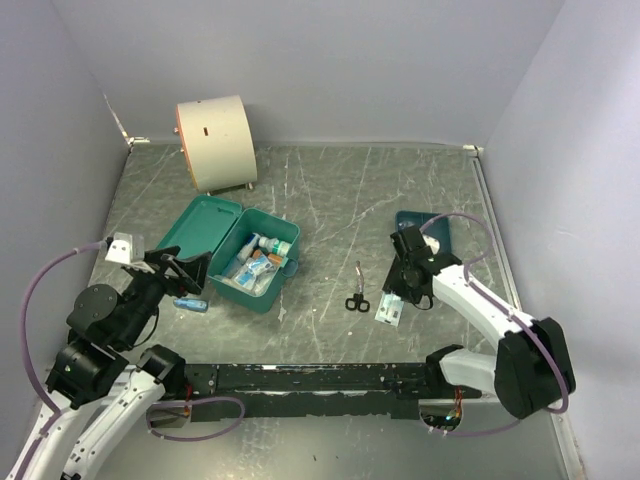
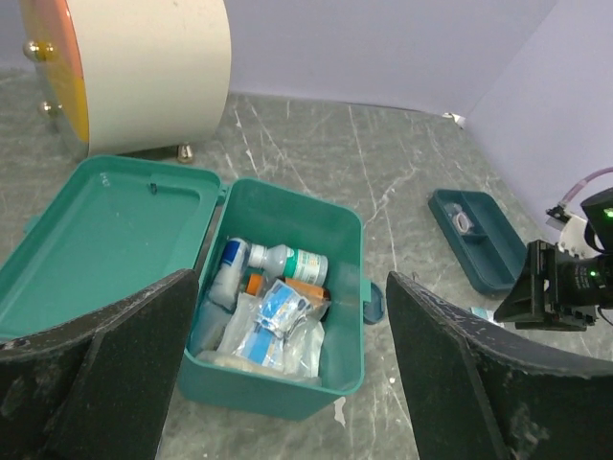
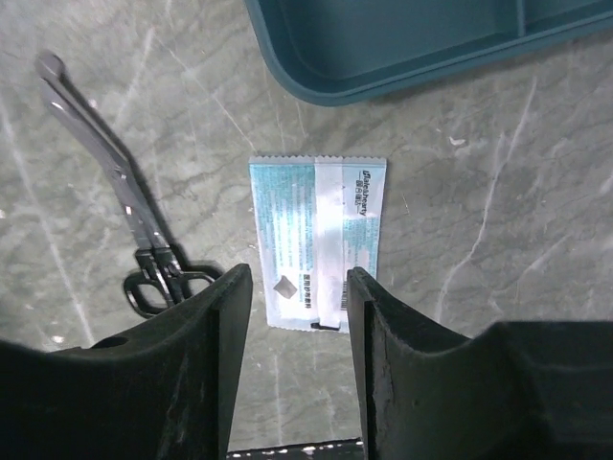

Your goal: Organize the medicine kit

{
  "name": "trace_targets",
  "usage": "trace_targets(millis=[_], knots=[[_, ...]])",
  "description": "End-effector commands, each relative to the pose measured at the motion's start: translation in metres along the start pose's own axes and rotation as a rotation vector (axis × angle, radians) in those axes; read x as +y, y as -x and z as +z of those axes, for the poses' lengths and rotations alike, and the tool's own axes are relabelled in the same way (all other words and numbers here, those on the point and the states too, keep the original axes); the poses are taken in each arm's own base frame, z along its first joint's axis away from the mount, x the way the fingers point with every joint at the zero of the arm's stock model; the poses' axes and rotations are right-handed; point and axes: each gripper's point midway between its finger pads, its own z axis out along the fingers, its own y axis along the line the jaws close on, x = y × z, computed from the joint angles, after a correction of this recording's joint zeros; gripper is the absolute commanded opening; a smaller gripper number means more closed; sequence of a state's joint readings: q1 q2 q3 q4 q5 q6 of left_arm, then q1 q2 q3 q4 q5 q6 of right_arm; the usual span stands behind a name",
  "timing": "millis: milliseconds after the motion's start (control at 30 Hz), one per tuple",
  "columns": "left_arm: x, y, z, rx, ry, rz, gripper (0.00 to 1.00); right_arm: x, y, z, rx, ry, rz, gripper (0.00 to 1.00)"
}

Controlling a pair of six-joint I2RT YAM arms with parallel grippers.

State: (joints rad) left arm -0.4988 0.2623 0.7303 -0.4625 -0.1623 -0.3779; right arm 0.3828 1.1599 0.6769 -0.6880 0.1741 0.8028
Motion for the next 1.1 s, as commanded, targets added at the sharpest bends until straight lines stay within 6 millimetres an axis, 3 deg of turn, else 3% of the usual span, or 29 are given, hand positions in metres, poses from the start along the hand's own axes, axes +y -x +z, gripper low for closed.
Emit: trace_targets(millis=[0,300,633,867,1067], knots=[[0.003,-0.005,-0.006,0.005,0.01,-0.025,0.91,0.011,-0.009,0.008,0.052,-0.003,-0.094,0.43],[0.006,-0.009,-0.001,0.034,0.032,-0.023,0.89,0.003,-0.012,0.023,0.061,-0.137,-0.196,0.36],[0.006,-0.009,-0.003,0.032,0.034,-0.022,0.88,0.02,-0.017,0.035,0.069,-0.135,-0.271,0.38],[0.011,-0.007,-0.004,0.017,0.057,-0.028,0.88,0.003,-0.036,0.045,0.095,-0.159,-0.233,0.27],[0.008,-0.01,-0.001,0.039,0.047,-0.019,0.87,0.006,-0.058,0.057,0.148,-0.088,-0.219,0.13]])
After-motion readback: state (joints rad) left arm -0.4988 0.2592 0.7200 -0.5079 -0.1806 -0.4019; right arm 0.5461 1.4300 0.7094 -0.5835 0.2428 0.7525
